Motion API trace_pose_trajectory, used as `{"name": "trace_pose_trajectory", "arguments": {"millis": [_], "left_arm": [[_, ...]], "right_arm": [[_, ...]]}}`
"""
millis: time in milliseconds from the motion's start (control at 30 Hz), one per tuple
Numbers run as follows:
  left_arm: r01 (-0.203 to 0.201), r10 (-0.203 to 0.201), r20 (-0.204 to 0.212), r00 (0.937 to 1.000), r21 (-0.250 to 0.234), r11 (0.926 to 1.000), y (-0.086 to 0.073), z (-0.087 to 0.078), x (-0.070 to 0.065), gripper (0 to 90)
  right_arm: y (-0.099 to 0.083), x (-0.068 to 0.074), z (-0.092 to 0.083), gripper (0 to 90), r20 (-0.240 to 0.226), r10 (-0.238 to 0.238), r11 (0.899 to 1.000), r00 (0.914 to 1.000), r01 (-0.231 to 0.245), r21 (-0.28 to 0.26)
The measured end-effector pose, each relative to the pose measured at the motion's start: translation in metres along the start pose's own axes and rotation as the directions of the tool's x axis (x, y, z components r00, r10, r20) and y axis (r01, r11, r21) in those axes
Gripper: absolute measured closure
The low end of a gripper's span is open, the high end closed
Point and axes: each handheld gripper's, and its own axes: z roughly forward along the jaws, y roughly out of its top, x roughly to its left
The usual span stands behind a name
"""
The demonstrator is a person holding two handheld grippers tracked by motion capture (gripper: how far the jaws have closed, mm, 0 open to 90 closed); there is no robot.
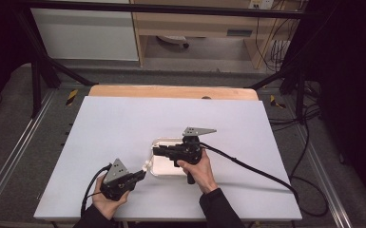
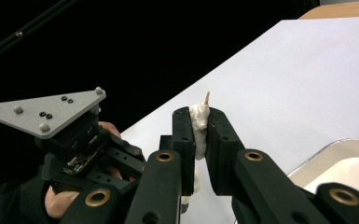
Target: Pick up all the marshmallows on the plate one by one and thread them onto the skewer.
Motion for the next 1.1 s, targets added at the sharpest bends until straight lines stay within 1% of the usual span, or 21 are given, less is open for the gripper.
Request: {"name": "trace_pose_trajectory", "arguments": {"millis": [100,167,200,400,500,533,567,600,633,700,733,767,833,900,1033,1100], "left_arm": [[-0.004,0.004,0.004,1.0,0.001,1.0,0.0,0.0,0.0,88.9],[-0.004,0.004,0.001,1.0,-0.002,1.0,0.0,0.001,0.0,88.9],[-0.004,0.004,0.005,1.0,-0.001,1.0,0.001,0.0,-0.001,88.9],[-0.001,0.001,0.002,1.0,0.002,1.0,0.001,0.0,0.0,88.9],[0.0,0.0,0.004,1.0,0.002,1.0,0.0,0.001,-0.001,88.9],[0.0,0.0,0.01,1.0,-0.011,0.9999,0.001,0.0,-0.001,88.9],[0.005,-0.004,0.027,0.9996,-0.038,0.9993,0.004,-0.001,-0.002,88.9],[-0.024,0.025,0.018,0.9995,-0.047,0.9986,0.009,0.0,-0.004,88.9],[-0.058,0.057,-0.018,0.9982,-0.035,0.9977,0.009,0.001,-0.005,88.9],[-0.038,0.038,0.011,0.9992,-0.05,0.998,0.007,0.004,-0.003,88.9],[-0.048,0.048,0.004,0.9988,-0.046,0.9978,0.007,0.003,-0.003,88.9],[-0.046,0.046,0.008,0.9989,-0.05,0.9977,0.007,0.002,-0.002,88.9],[-0.015,0.016,0.011,0.9998,-0.043,0.9989,0.007,0.001,-0.003,88.8],[-0.022,0.023,0.013,0.9997,-0.051,0.9985,0.008,0.001,-0.003,88.8],[-0.029,0.03,0.02,0.9994,-0.047,0.9985,0.007,0.001,-0.003,88.8],[-0.032,0.033,0.023,0.9992,-0.042,0.9986,0.007,0.002,-0.003,88.8]], "right_arm": [[-0.002,-0.001,-0.002,83.6,-0.009,0.009,1.0,0.9999,-0.009,-0.007],[-0.003,-0.002,-0.002,83.6,-0.003,0.005,1.0,1.0,-0.005,-0.009],[-0.003,-0.002,-0.001,83.7,-0.009,0.007,1.0,0.9999,-0.007,-0.014],[-0.004,-0.001,-0.001,83.8,-0.014,0.006,1.0,0.9999,-0.006,-0.013],[-0.006,-0.002,0.0,83.8,-0.013,0.003,1.0,0.9999,-0.003,-0.003],[-0.006,-0.002,0.0,83.8,-0.014,0.005,1.0,0.9999,-0.005,-0.002],[-0.007,-0.002,0.001,83.7,-0.018,0.011,1.0,0.9998,-0.011,0.013],[-0.01,-0.002,0.005,83.3,-0.031,0.022,0.998,0.9993,-0.02,0.061],[-0.015,-0.002,0.01,83.3,-0.039,0.019,0.998,0.999,-0.017,0.067],[-0.019,-0.002,0.012,83.2,-0.033,0.007,0.998,0.9994,-0.005,0.067],[-0.019,-0.003,0.012,83.0,-0.038,0.009,0.997,0.9993,-0.006,0.07],[-0.019,-0.004,0.012,82.7,-0.041,0.014,0.997,0.999,-0.011,0.07],[-0.018,-0.003,0.012,82.1,-0.04,0.007,0.998,0.9992,-0.005,0.061],[-0.017,-0.003,0.011,81.6,-0.033,0.006,0.998,0.9994,-0.004,0.058],[-0.015,0.0,0.008,80.9,-0.021,-0.017,0.998,0.9996,0.019,0.064],[-0.014,0.0,0.007,78.7,-0.01,-0.027,0.997,0.9996,0.028,0.076]]}}
